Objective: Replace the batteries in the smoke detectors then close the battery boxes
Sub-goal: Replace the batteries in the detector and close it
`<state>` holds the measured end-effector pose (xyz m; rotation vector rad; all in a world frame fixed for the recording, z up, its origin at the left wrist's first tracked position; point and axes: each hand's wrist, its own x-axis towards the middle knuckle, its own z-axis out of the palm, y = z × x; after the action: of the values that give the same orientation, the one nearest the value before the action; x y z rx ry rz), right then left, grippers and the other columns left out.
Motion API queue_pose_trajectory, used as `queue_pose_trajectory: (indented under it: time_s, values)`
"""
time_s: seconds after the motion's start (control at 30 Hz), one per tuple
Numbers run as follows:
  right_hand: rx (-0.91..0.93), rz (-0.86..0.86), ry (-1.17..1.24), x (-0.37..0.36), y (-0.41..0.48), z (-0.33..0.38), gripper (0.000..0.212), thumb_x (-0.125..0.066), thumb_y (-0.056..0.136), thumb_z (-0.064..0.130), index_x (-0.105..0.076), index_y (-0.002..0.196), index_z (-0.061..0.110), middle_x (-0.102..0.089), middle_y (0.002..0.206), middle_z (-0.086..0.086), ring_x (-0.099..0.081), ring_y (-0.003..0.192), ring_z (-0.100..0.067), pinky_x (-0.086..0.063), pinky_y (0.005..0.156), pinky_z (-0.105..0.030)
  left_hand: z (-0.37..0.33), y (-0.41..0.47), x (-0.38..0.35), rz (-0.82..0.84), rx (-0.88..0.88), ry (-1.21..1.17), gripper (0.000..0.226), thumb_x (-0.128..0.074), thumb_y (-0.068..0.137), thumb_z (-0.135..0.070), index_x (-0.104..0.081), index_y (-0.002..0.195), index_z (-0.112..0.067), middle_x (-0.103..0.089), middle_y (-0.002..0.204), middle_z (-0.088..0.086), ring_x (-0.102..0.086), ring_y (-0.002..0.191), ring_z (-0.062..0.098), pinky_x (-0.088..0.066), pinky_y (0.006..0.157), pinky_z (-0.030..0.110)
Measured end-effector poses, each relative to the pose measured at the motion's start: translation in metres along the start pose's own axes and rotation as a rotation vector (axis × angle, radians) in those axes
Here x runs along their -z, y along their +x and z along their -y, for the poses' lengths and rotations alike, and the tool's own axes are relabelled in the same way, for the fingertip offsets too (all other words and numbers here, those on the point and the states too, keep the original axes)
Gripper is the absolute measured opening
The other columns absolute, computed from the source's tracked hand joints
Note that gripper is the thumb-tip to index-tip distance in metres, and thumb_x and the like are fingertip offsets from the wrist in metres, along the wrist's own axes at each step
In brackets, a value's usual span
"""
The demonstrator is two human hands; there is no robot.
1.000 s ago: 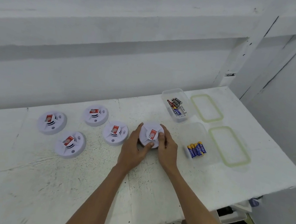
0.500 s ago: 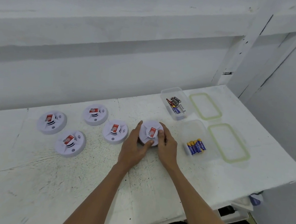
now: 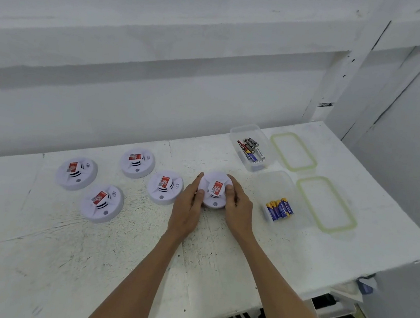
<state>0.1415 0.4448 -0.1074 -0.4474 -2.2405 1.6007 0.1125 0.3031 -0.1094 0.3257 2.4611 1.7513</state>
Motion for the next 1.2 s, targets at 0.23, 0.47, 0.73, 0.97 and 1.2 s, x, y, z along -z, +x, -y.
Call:
queue_pose_trajectory:
  time_s: [0.23,0.47,0.73,0.97,1.2]
  values:
    - [-0.016,0.007,0.002,-0.0018,0.0008,-0.0025,0.037,-0.042,0.105,0.038,-0.055,0.138,0.028,-0.066,0.121,0.015,-0.060,0.105,0.011,-0.051,0.090,-0.016,0.0027,0.0011,-0.0008,-0.020,-0.015,-0.006,0.047,-0.042,0.110,-0.030,-0.039,0.155,-0.021,-0.045,0.152,-0.013,-0.042,0.137,-0.003,-0.035,0.104,0.004]
    - [-0.012,0.006,-0.013,-0.0017,0.0001,-0.0025,0.037,-0.042,0.105,0.038,-0.056,0.137,0.027,-0.068,0.120,0.013,-0.061,0.103,0.010,-0.052,0.088,-0.017,0.0041,0.0003,-0.0008,-0.019,-0.013,-0.007,0.047,-0.043,0.110,-0.031,-0.040,0.155,-0.021,-0.048,0.152,-0.011,-0.044,0.135,-0.007,-0.040,0.110,0.016]
    - [-0.021,-0.002,-0.005,-0.0015,-0.0020,-0.0007,0.038,-0.042,0.105,0.037,-0.056,0.139,0.025,-0.066,0.118,0.015,-0.059,0.103,0.015,-0.048,0.084,-0.009,0.0047,0.0003,-0.0010,-0.020,-0.040,-0.019,0.047,-0.044,0.109,-0.033,-0.042,0.154,-0.020,-0.053,0.151,-0.007,-0.048,0.135,-0.002,-0.044,0.108,0.018]
    - [-0.010,0.019,-0.007,0.0016,-0.0009,0.0018,0.036,-0.041,0.106,0.035,-0.055,0.138,0.027,-0.064,0.115,0.021,-0.057,0.105,0.017,-0.049,0.087,-0.010,0.0057,0.0008,-0.0012,-0.028,-0.032,-0.017,0.048,-0.045,0.109,-0.032,-0.041,0.155,-0.022,-0.050,0.149,-0.013,-0.046,0.130,-0.014,-0.041,0.103,0.010]
    - [-0.010,0.024,-0.008,0.0017,-0.0010,0.0031,0.037,-0.041,0.106,0.038,-0.054,0.138,0.029,-0.064,0.115,0.020,-0.057,0.103,0.018,-0.050,0.085,-0.010,0.0065,0.0014,-0.0016,-0.032,-0.040,-0.022,0.046,-0.045,0.109,-0.032,-0.041,0.154,-0.023,-0.048,0.148,-0.017,-0.044,0.131,-0.015,-0.042,0.106,0.015]
